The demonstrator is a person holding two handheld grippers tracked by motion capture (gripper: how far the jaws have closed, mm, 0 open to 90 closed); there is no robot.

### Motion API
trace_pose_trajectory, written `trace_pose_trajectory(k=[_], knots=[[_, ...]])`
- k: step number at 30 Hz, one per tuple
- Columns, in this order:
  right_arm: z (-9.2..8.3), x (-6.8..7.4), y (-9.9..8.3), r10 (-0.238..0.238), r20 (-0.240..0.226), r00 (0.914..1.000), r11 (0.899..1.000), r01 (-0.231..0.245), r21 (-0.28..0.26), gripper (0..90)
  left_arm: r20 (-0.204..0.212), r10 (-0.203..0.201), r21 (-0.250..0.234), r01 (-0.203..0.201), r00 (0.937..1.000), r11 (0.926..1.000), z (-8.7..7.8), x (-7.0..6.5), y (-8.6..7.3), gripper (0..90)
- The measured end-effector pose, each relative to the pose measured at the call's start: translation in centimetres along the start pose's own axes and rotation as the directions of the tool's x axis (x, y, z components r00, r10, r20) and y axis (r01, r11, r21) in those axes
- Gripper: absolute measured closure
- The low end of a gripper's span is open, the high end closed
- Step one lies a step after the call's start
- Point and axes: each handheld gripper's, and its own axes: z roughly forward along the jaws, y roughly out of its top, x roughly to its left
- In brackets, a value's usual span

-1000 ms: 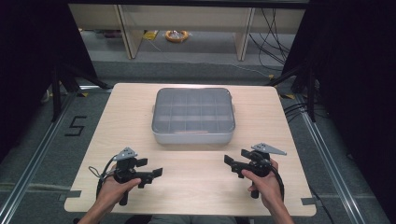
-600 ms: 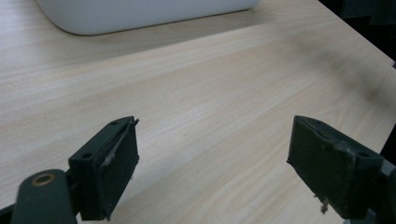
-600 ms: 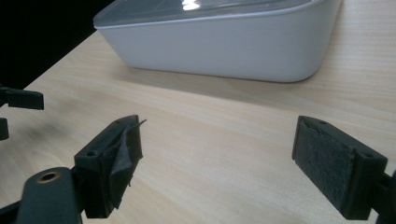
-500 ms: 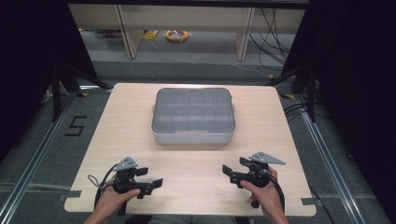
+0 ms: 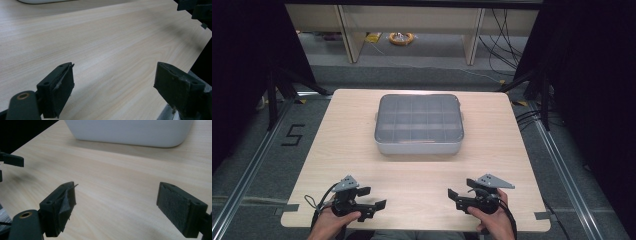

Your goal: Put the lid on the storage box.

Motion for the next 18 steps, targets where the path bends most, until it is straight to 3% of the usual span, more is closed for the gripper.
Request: trace_pose_trajectory(k=[2,4,5,6,7,8,9,13,14,16,18], knots=[[-0.1,0.2,-0.3,-0.017,0.005,0.9998,1.000,0.017,0.008,16.6,0.002,0.013,0.007,-0.013,0.9999,0.9999,-0.1,-0.2,-0.2,15.3],[-0.2,0.7,-0.8,0.013,-0.019,0.9997,1.000,-0.013,0.010,16.6,0.003,0.012,0.004,-0.012,0.9999,0.9999,-0.2,-0.5,-0.5,15.3],[-0.2,0.7,-0.9,-0.017,-0.016,0.9997,1.000,0.017,0.008,16.6,0.006,0.009,0.006,-0.009,0.9999,0.9999,-0.2,-0.6,-0.5,15.3],[-0.3,0.7,-1.0,-0.008,-0.035,0.9994,1.000,0.008,0.020,16.6,0.009,0.018,0.013,-0.018,0.9998,0.9998,-0.3,-0.7,-0.7,15.3],[-0.4,0.8,-1.1,-0.017,-0.017,0.9997,0.999,0.017,0.031,16.6,0.010,0.011,0.011,-0.011,0.9999,0.9999,-0.3,-0.8,-0.7,15.3],[-0.4,1.2,-1.3,0.031,-0.031,0.9990,0.999,-0.030,0.034,16.6,0.012,0.022,0.018,-0.022,0.9997,0.9996,-0.4,-0.9,-0.8,15.3],[-0.5,1.0,-1.3,-0.019,-0.030,0.9994,0.999,0.020,0.034,16.6,0.014,0.015,0.012,-0.015,0.9998,0.9998,-0.4,-1.0,-0.9,15.3],[-0.8,1.4,-1.8,0.012,-0.036,0.9993,0.999,-0.010,0.043,16.6,0.023,0.013,0.011,-0.014,0.9996,0.9998,-0.8,-1.6,-1.3,15.2],[-0.8,1.3,-1.9,-0.021,-0.031,0.9993,0.999,0.022,0.029,16.6,0.025,0.021,0.015,-0.021,0.9995,0.9997,-0.9,-1.6,-1.4,15.3],[-1.1,1.5,-2.2,0.013,-0.042,0.9990,0.999,-0.011,0.045,16.6,0.026,0.020,0.018,-0.020,0.9995,0.9996,-1.1,-1.9,-1.6,15.3],[-1.2,1.3,-2.4,-0.013,-0.040,0.9991,0.999,0.015,0.040,16.6,0.028,0.027,0.024,-0.027,0.9993,0.9993,-1.2,-1.9,-1.8,15.3]])
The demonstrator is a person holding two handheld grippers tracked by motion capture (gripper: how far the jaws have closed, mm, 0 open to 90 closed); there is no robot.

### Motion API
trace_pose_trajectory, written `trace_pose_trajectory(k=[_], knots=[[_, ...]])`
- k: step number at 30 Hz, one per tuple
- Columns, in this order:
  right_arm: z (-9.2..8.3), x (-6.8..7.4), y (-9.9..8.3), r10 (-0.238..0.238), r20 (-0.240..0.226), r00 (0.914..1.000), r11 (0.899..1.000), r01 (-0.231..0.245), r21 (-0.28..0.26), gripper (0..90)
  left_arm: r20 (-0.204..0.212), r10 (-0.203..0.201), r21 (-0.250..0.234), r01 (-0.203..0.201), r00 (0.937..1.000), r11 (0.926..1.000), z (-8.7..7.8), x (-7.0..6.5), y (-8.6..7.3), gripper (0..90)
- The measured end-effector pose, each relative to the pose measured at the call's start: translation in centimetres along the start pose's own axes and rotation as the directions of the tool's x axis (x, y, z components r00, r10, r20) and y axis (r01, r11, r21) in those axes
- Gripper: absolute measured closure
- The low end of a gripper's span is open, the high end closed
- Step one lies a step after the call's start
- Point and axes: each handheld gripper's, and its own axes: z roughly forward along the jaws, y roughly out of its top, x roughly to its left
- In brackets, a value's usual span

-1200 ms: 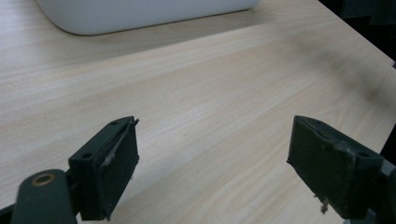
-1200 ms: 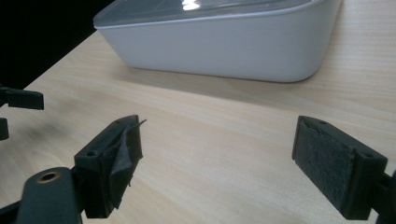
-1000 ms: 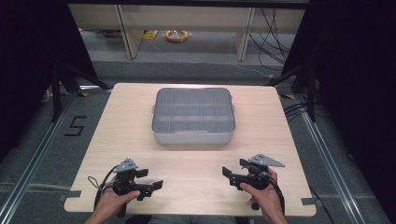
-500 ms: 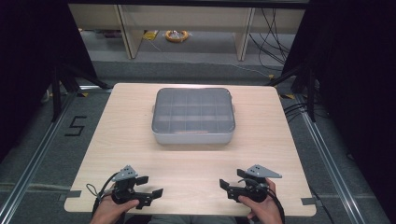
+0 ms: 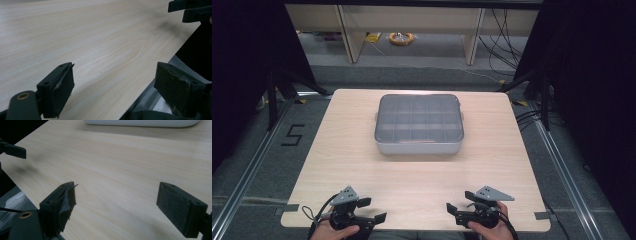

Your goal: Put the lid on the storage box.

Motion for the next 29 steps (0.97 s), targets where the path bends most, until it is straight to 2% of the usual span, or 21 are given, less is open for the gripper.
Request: trace_pose_trajectory(k=[1,2,3,4,6,7,8,11,12,13,14,16,17,19,21,22,23,24,26,27,29], knots=[[-0.2,0.5,-0.1,0.060,-0.009,0.9981,0.998,-0.060,0.020,16.6,0.003,-0.009,-0.009,0.009,1.0000,0.9999,0.0,-0.1,-0.1,15.3],[-0.1,0.1,-0.3,0.004,0.001,1.0000,1.000,-0.004,-0.001,16.6,0.000,0.001,0.001,-0.001,1.0000,1.0000,-0.2,-0.1,-0.2,15.3],[-0.3,0.2,-0.4,0.013,-0.007,0.9999,1.000,-0.013,0.015,16.6,-0.001,-0.001,0.000,0.001,1.0000,1.0000,-0.2,-0.2,-0.2,15.3],[-0.3,0.2,-0.5,0.003,0.009,1.0000,1.000,-0.003,0.012,16.6,-0.002,-0.001,-0.003,0.001,1.0000,1.0000,-0.2,-0.3,-0.3,15.2],[-0.5,0.3,-0.8,0.005,-0.002,1.0000,1.000,-0.005,0.024,16.7,-0.005,0.006,0.007,-0.006,1.0000,1.0000,-0.4,-0.4,-0.5,15.3],[-0.7,0.7,-1.0,0.047,-0.002,0.9989,0.999,-0.047,0.028,16.7,-0.003,0.006,0.007,-0.006,1.0000,1.0000,-0.4,-0.4,-0.5,15.2],[-0.5,0.5,-1.0,0.010,-0.001,0.9999,1.000,-0.010,0.007,16.6,-0.002,0.005,0.012,-0.005,1.0000,0.9999,-0.4,-0.5,-0.6,15.3],[-0.7,0.7,-1.2,0.004,-0.007,1.0000,1.000,-0.004,0.023,16.6,-0.004,0.006,0.014,-0.006,1.0000,0.9999,-0.5,-0.7,-0.8,15.3],[-0.9,1.1,-1.3,0.048,-0.016,0.9987,0.998,-0.048,0.032,16.7,0.000,0.012,0.018,-0.012,0.9999,0.9998,-0.5,-0.7,-0.8,15.3],[-0.9,0.8,-1.2,0.002,-0.009,1.0000,1.000,-0.002,0.022,16.7,0.005,0.010,0.018,-0.010,0.9999,0.9998,-0.5,-0.6,-0.8,15.3],[-0.8,0.8,-1.3,0.008,-0.034,0.9994,1.000,-0.007,0.020,16.7,0.001,0.009,0.021,-0.009,1.0000,0.9997,-0.5,-0.6,-0.8,15.3],[-0.8,1.0,-1.4,0.023,-0.035,0.9991,0.999,-0.022,0.024,16.7,0.005,-0.001,0.017,0.001,1.0000,0.9998,-0.5,-0.6,-0.8,15.3],[-0.7,0.8,-1.4,0.008,-0.040,0.9992,1.000,-0.007,0.016,16.7,0.000,0.009,0.023,-0.009,1.0000,0.9997,-0.5,-0.5,-0.8,15.3],[-0.7,0.9,-1.4,0.008,-0.043,0.9990,1.000,-0.007,0.014,16.7,-0.001,-0.004,0.012,0.004,1.0000,0.9999,-0.5,-0.5,-0.8,15.3],[-0.6,0.9,-1.4,0.002,-0.031,0.9995,1.000,-0.001,0.014,16.7,0.000,0.001,0.018,-0.001,1.0000,0.9998,-0.5,-0.5,-0.8,15.3],[-0.6,0.9,-1.4,0.005,-0.040,0.9992,1.000,-0.004,0.015,16.7,0.003,0.009,0.025,-0.009,1.0000,0.9997,-0.5,-0.4,-0.8,15.3],[-0.7,1.0,-1.4,0.021,-0.029,0.9994,0.999,-0.020,0.032,16.7,0.004,0.003,0.023,-0.003,1.0000,0.9997,-0.4,-0.5,-0.8,15.3],[-0.5,0.9,-1.4,0.007,-0.046,0.9989,1.000,-0.006,0.024,16.7,0.003,0.003,0.025,-0.003,1.0000,0.9997,-0.5,-0.5,-0.8,15.3],[-0.6,0.8,-1.4,0.001,-0.046,0.9989,0.999,0.001,0.037,16.7,0.004,-0.004,0.015,0.004,1.0000,0.9999,-0.4,-0.5,-0.8,15.3],[-0.7,0.8,-1.4,-0.001,-0.028,0.9996,0.999,0.002,0.032,16.7,0.000,-0.007,0.020,0.007,1.0000,0.9998,-0.4,-0.5,-0.8,15.3],[-0.6,0.8,-1.4,0.000,-0.037,0.9993,1.000,0.001,0.025,16.7,-0.003,-0.013,0.013,0.013,0.9999,0.9998,-0.4,-0.4,-0.8,15.3]])
